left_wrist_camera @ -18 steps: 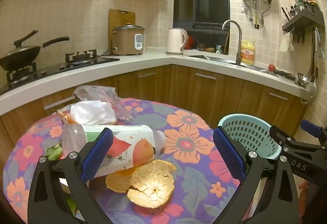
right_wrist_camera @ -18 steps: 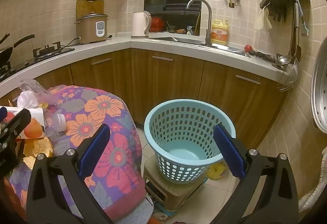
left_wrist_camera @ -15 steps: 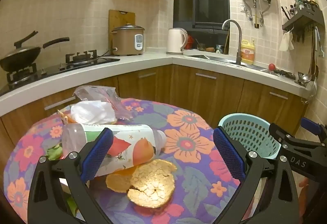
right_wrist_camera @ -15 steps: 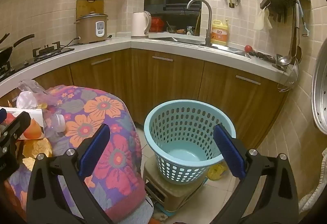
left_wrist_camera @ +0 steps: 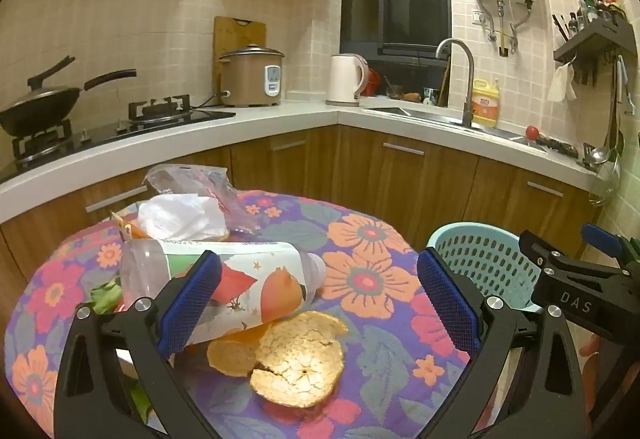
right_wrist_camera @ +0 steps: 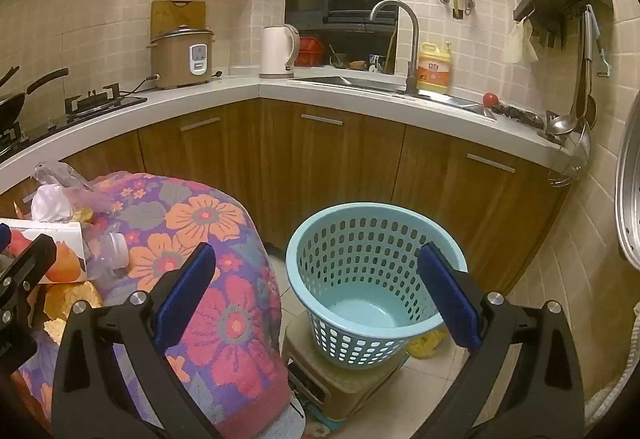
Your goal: Collect trash
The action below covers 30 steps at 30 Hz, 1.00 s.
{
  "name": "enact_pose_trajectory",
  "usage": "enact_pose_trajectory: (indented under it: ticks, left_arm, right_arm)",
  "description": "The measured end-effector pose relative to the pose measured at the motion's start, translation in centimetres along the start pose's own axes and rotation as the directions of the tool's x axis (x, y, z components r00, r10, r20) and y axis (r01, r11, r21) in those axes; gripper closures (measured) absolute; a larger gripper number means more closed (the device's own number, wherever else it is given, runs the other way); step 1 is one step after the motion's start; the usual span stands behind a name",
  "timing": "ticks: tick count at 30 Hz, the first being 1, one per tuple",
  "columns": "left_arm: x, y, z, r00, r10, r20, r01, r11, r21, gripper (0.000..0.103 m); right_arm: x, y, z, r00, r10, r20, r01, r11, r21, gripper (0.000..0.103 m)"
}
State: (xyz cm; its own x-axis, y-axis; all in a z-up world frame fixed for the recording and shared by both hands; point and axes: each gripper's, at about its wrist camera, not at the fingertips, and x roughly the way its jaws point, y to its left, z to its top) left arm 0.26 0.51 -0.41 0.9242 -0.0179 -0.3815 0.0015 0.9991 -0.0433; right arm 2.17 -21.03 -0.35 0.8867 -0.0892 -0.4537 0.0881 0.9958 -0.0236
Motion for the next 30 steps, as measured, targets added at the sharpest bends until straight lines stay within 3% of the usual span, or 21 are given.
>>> enact_pose_trajectory:
  ticks: [30]
  left_arm:
    - [0.21,-0.13,-0.22,1.000,0.005,-0.002,-0.005,1.000,0.007,0.008]
  right_arm:
    - [0.10,-0.15,-0.26,1.000,-0.003,-0.006,0.003,1.000,0.006,0.007]
